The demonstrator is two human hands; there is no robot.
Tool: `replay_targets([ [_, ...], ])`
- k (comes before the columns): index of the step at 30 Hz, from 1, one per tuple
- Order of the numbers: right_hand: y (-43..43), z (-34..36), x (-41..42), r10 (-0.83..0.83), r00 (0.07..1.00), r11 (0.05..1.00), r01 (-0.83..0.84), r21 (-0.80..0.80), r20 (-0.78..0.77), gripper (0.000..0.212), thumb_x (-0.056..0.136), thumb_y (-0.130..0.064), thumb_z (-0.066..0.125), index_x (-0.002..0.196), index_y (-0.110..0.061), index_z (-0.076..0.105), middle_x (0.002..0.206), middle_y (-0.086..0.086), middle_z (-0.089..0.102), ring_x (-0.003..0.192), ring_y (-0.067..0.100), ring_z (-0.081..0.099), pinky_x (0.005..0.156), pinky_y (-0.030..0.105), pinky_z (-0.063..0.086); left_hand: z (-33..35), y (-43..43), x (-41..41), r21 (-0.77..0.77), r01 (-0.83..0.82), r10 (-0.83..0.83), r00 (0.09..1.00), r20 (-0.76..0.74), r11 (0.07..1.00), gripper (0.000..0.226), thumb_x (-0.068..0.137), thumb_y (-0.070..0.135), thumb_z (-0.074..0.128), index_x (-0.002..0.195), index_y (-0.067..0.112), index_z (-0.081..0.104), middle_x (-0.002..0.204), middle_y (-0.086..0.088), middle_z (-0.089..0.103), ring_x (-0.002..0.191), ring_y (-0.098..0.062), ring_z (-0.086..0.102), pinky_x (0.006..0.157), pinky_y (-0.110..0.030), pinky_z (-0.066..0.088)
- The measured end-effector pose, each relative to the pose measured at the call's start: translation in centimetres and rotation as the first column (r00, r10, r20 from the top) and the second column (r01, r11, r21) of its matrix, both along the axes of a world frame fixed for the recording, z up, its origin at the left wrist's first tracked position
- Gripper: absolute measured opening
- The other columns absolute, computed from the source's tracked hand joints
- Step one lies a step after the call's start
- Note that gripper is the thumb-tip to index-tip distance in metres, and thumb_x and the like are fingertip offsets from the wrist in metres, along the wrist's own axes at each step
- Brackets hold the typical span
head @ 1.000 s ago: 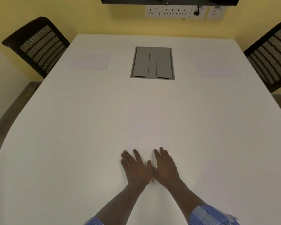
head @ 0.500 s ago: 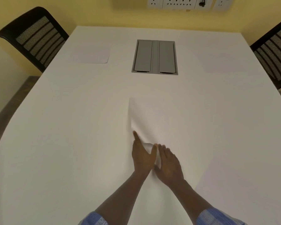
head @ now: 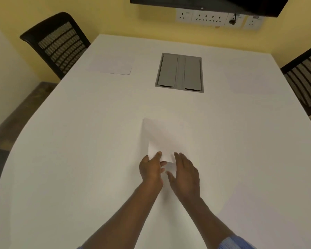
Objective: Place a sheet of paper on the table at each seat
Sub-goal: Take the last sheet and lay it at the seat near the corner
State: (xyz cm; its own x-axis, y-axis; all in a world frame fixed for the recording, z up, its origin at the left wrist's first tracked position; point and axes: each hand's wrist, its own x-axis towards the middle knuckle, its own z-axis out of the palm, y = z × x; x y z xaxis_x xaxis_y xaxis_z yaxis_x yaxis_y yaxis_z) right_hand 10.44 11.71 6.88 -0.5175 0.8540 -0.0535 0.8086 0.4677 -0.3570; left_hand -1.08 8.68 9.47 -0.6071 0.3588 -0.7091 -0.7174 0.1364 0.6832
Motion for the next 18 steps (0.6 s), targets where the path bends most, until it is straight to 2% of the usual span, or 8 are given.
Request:
replay_targets([
  [2, -0.5, 2.1, -1.4, 0.014, 0.998, 0.990, -0.005, 0.140, -0.063, 0.045, 0.088, -0.023, 0.070, 0.132, -0.016, 0.061, 0.133, 0.005, 0.064, 0.114, 0.028, 0.065, 0.091, 0.042, 0.051, 1.9, -1.9, -0.4, 0.060, 0.001, -0.003, 0.999, 0.037, 0.998, 0.040, 0.089, 0.015, 0.077, 0.125, 0.007, 0.061, 0.101, -0.009, 0.074, 0.079, -0.026, 0.076, 0.078, -0.040, 0.060],
  [5, -1.6, 5.0, -2.9, 0.083, 0.988, 0.948, -0.040, 0.315, -0.127, 0.030, 0.075, -0.002, 0.077, 0.101, -0.017, 0.074, 0.103, 0.002, 0.074, 0.079, 0.028, 0.071, 0.071, 0.039, 0.053, 4.0, -4.8, -1.6, 0.096, 0.007, -0.011, 0.999, 0.039, 0.995, 0.020, 0.089, 0.025, 0.076, 0.105, 0.015, 0.069, 0.096, -0.008, 0.076, 0.081, -0.024, 0.077, 0.072, -0.038, 0.059],
  [8, -3.0, 7.6, -4.0, 0.127, 0.979, 0.920, -0.054, 0.388, -0.163, 0.026, 0.074, -0.001, 0.079, 0.093, -0.018, 0.076, 0.090, 0.001, 0.074, 0.067, 0.028, 0.067, 0.068, 0.036, 0.049, 5.2, -7.6, -3.9, 0.099, -0.052, 0.062, 0.993, -0.105, 0.994, 0.036, 0.088, 0.051, 0.070, 0.109, 0.023, 0.066, 0.107, -0.003, 0.073, 0.101, -0.024, 0.071, 0.086, -0.043, 0.056],
  [10, -4.0, 9.4, -4.7, 0.178, 0.964, 0.920, -0.092, 0.380, -0.197, 0.022, 0.078, -0.002, 0.077, 0.093, -0.018, 0.076, 0.087, 0.001, 0.073, 0.066, 0.028, 0.067, 0.068, 0.037, 0.049, 5.6, -10.2, -6.0, 0.115, -0.020, 0.056, 0.944, -0.325, 0.993, 0.059, 0.078, 0.068, 0.066, 0.121, 0.028, 0.060, 0.124, 0.005, 0.065, 0.120, -0.017, 0.062, 0.103, -0.039, 0.049],
  [12, -4.9, 11.4, -5.2, 0.259, 0.937, 0.913, -0.158, 0.375, -0.235, 0.019, 0.081, -0.002, 0.075, 0.093, -0.017, 0.076, 0.085, 0.001, 0.073, 0.065, 0.028, 0.067, 0.067, 0.038, 0.051, 5.4, -13.0, -8.3, 0.064, 0.169, -0.096, 0.786, -0.611, 0.983, 0.077, 0.072, 0.074, 0.064, 0.136, 0.033, 0.052, 0.139, 0.015, 0.055, 0.134, -0.004, 0.049, 0.109, -0.023, 0.038],
  [14, -5.4, 13.4, -5.7, 0.347, 0.901, 0.895, -0.236, 0.379, -0.259, 0.015, 0.083, -0.004, 0.073, 0.090, -0.017, 0.076, 0.082, 0.001, 0.073, 0.065, 0.026, 0.067, 0.065, 0.037, 0.052, 5.0, -15.5, -11.0, -0.083, 0.355, -0.280, 0.553, -0.785, 0.931, 0.080, 0.073, 0.069, 0.069, 0.141, 0.033, 0.048, 0.143, 0.020, 0.051, 0.136, 0.003, 0.043, 0.108, -0.010, 0.031],
  [16, -5.7, 15.1, -6.2, 0.362, 0.889, 0.906, -0.265, 0.331, -0.280, 0.010, 0.087, -0.012, 0.069, 0.091, -0.019, 0.075, 0.081, -0.002, 0.072, 0.066, 0.018, 0.063, 0.064, 0.029, 0.046, 4.8, -17.4, -13.9, -0.215, 0.454, -0.408, 0.387, -0.827, 0.865, 0.069, 0.071, 0.064, 0.076, 0.131, 0.036, 0.057, 0.134, 0.025, 0.058, 0.127, 0.010, 0.048, 0.100, -0.005, 0.034],
  [18, -5.6, 16.2, -6.6, 0.283, 0.903, 0.954, -0.230, 0.192, -0.322, 0.008, 0.092, -0.020, 0.068, 0.094, -0.025, 0.074, 0.082, -0.007, 0.070, 0.069, 0.008, 0.055, 0.063, 0.019, 0.036, 4.9, -19.0, -16.5, -0.309, 0.496, -0.487, 0.283, -0.826, 0.812, 0.039, 0.078, 0.052, 0.079, 0.110, 0.035, 0.067, 0.113, 0.023, 0.069, 0.107, 0.012, 0.058, 0.088, -0.008, 0.042],
])
